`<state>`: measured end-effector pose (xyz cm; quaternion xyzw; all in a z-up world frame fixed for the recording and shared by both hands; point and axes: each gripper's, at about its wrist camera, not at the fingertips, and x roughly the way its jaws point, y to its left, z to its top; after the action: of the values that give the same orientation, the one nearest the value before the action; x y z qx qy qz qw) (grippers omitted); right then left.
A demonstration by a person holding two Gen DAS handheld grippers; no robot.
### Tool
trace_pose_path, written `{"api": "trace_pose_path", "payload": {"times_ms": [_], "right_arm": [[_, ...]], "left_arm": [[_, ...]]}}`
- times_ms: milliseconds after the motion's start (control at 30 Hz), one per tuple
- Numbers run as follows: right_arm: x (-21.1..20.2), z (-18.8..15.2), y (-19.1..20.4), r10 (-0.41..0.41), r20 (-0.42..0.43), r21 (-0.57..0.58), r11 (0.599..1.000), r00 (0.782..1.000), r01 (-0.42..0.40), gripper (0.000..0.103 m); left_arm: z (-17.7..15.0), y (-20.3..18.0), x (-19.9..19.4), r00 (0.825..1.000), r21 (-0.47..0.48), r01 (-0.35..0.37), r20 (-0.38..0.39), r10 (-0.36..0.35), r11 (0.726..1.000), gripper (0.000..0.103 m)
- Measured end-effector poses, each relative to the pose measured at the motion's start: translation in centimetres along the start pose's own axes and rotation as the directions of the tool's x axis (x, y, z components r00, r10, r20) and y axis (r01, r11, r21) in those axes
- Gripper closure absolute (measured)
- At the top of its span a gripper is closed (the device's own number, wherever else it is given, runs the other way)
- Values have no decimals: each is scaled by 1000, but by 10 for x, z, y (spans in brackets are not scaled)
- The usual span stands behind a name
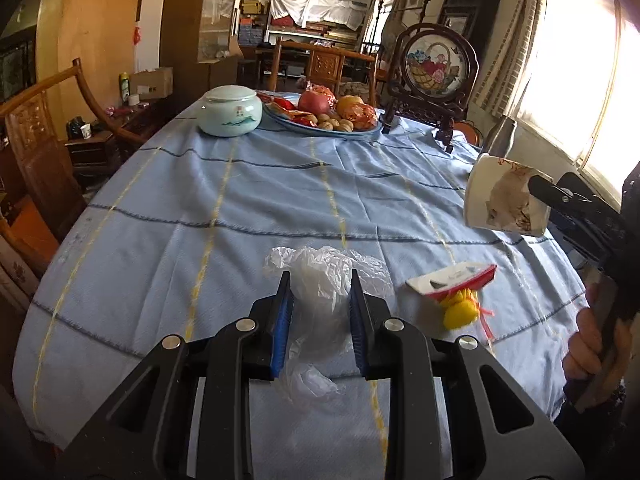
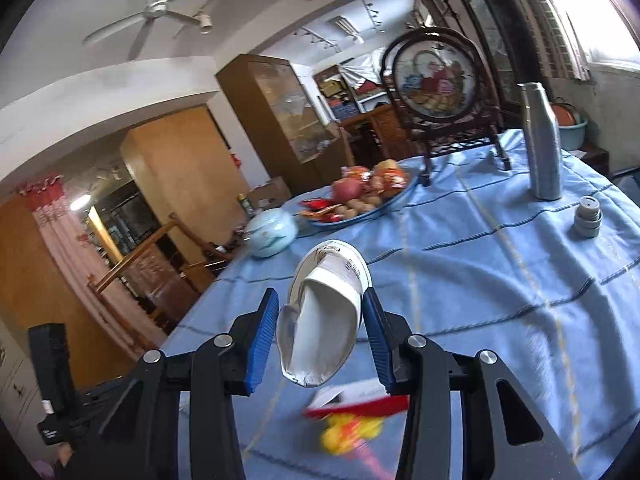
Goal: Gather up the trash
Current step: 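Lift the plastic bag with the left tool while the right tool lifts the paper cup, then drop the plastic bag from the left tool into the wastebasket while the right tool drops the paper cup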
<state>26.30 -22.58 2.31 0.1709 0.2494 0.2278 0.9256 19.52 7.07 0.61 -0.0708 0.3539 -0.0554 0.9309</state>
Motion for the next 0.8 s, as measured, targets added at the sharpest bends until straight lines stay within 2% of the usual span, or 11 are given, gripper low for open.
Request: {"api": "trace_pose_path", "payload": {"times_ms": [367,533,800], "right_arm": [[-40,-51,81,133,-8,-62,989,991,-133,60],[-53,-73,117,206,-36,-91,974,978,-209,60],[-61,-101,178,301,-109,-139,939,947,-315,60]], "left_arm": [[-39,26,-71,997,-37,-32,70,34,999,76],[-61,46,-115,989,-56,-72,124,78,996,76],[-101,94,-166,974,-129,-153,146,172,980,76]]}}
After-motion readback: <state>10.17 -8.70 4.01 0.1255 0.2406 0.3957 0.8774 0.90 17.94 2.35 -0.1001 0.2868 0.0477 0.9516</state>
